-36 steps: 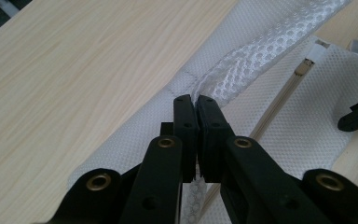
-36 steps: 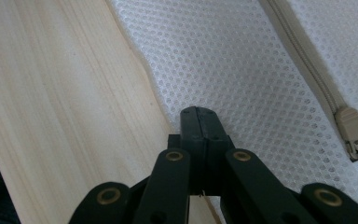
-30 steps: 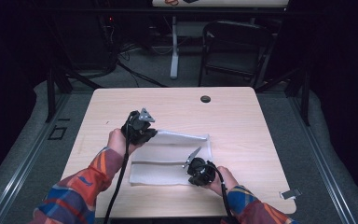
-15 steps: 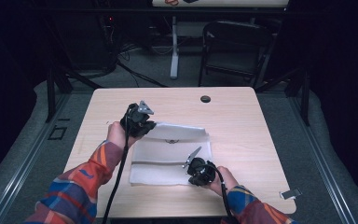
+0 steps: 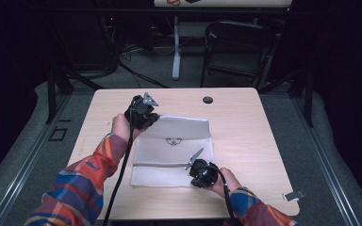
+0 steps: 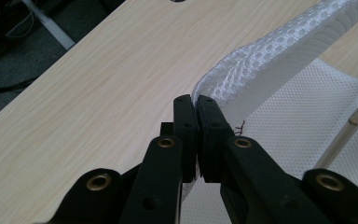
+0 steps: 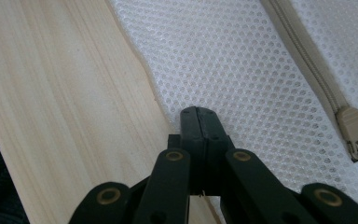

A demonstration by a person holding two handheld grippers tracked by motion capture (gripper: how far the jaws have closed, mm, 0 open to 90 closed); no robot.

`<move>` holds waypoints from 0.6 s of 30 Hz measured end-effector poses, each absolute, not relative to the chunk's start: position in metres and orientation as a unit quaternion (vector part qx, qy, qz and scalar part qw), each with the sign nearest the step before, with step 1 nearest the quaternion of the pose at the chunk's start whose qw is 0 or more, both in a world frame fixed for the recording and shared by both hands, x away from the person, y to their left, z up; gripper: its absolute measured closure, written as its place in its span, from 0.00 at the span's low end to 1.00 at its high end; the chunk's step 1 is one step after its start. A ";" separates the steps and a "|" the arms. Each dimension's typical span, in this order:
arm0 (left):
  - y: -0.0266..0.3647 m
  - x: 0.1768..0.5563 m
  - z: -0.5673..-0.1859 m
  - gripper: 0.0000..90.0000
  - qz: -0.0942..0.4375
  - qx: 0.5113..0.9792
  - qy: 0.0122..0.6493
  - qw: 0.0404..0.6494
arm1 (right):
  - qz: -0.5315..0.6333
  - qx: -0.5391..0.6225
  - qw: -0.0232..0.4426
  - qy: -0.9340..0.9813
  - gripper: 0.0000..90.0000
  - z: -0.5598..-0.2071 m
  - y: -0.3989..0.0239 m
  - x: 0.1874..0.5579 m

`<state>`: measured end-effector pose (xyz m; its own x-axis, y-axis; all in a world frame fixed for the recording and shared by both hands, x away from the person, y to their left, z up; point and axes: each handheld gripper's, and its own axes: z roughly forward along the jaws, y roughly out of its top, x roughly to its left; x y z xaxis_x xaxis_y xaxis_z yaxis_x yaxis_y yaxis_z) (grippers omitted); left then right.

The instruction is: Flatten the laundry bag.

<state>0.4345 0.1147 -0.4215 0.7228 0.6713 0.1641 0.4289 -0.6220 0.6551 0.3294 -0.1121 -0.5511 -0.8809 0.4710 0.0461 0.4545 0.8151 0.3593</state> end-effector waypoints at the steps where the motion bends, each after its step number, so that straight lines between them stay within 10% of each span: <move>1: 0.115 0.436 -0.421 0.97 0.201 0.878 0.313 0.300 | 0.183 0.243 0.022 0.952 1.00 -0.551 -0.112 0.329; 18: 0.103 0.467 -0.426 0.97 0.219 0.866 0.338 0.297 | 0.185 0.247 0.014 0.951 1.00 -0.551 -0.113 0.330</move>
<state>0.4669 0.1030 -0.4255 0.6754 0.7154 0.1788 0.4545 -0.5948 0.6630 0.3301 -0.1134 -0.5514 -0.8778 0.4746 0.0649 0.4643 0.8096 0.3591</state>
